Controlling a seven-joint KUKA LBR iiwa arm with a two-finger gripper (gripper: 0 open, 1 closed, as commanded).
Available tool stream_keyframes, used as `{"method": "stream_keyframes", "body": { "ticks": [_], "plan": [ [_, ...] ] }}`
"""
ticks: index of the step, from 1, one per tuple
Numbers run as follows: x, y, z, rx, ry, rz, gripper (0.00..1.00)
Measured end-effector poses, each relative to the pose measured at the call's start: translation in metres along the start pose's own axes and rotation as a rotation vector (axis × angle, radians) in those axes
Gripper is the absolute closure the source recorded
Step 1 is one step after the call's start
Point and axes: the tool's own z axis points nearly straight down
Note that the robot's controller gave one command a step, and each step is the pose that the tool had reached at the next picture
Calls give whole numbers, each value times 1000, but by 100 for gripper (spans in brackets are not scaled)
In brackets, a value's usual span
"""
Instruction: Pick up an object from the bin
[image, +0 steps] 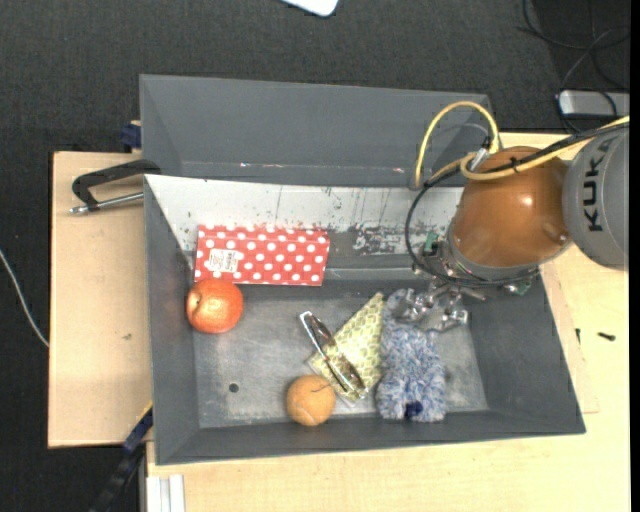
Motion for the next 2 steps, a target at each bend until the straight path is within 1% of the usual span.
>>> {"method": "stream_keyframes", "body": {
  "ticks": [1,2],
  "plan": [
    [-1,0,-1,-2,1,3,100],
    [-3,-3,-51,-20,15,3,100]
  ]
}}
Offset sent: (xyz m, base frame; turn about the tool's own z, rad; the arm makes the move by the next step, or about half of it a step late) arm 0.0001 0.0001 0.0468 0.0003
